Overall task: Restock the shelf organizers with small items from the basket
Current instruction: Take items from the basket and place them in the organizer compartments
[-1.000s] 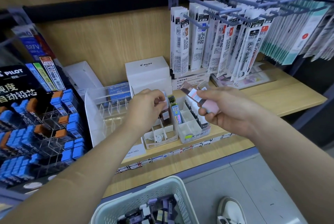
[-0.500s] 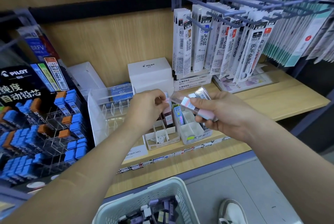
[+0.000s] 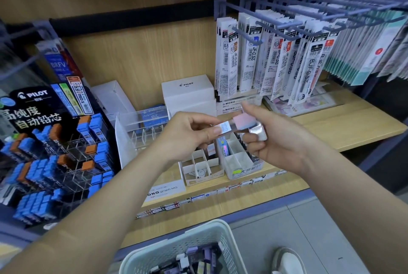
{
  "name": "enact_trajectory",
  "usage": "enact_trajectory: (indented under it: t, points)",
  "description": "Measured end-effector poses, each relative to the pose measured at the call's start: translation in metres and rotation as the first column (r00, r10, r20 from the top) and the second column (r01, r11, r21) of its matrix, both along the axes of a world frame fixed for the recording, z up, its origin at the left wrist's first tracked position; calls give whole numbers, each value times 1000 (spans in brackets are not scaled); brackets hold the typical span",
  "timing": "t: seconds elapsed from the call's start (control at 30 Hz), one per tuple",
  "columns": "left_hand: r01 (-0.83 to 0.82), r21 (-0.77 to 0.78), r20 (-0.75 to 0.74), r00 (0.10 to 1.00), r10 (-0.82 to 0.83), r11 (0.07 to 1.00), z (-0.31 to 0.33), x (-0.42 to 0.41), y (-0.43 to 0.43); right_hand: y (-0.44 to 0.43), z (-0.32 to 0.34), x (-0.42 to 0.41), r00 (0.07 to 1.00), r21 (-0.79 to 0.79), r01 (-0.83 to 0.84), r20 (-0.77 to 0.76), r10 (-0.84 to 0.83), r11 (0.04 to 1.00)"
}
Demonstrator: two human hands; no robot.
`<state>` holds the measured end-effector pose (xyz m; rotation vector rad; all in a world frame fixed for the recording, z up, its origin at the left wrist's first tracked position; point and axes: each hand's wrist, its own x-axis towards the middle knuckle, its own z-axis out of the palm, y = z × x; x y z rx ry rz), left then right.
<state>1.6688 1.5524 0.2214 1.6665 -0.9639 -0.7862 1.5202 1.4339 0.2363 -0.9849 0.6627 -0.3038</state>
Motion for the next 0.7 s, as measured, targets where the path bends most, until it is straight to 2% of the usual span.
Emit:
enact_trajectory:
  t: [0.1, 0.2, 0.33, 0.4, 0.47, 0.57, 0.7]
  points:
    - [-26, 44, -98, 995, 30, 999, -1, -2, 5, 0, 0, 0, 999, -76, -18, 37, 21, 997]
    - [1, 60, -42, 999, 1, 998, 0, -6, 8, 1, -3, 4, 1000, -181, 5, -10, -7, 983]
    - [46, -32, 3, 999, -46, 998, 7, -10, 7, 10, -7, 10, 993, -331, -87, -103, 55, 940]
    - [47, -47, 125, 991, -41, 998, 9, -10, 7, 11, -6, 11, 993, -300, -75, -115, 42, 951]
    - [-51, -84, 210, 975, 68, 995, 8, -4, 7, 8, -2, 10, 991, -228, -3, -127, -26, 974]
    - [-262, -132, 175, 943, 283, 956, 0, 11, 9, 1, 4, 6, 985, -106, 118, -115, -130, 987]
    - [-323, -121, 251, 905, 344, 939, -13, 15, 6, -1, 7, -1, 985, -38, 158, -69, -160, 987]
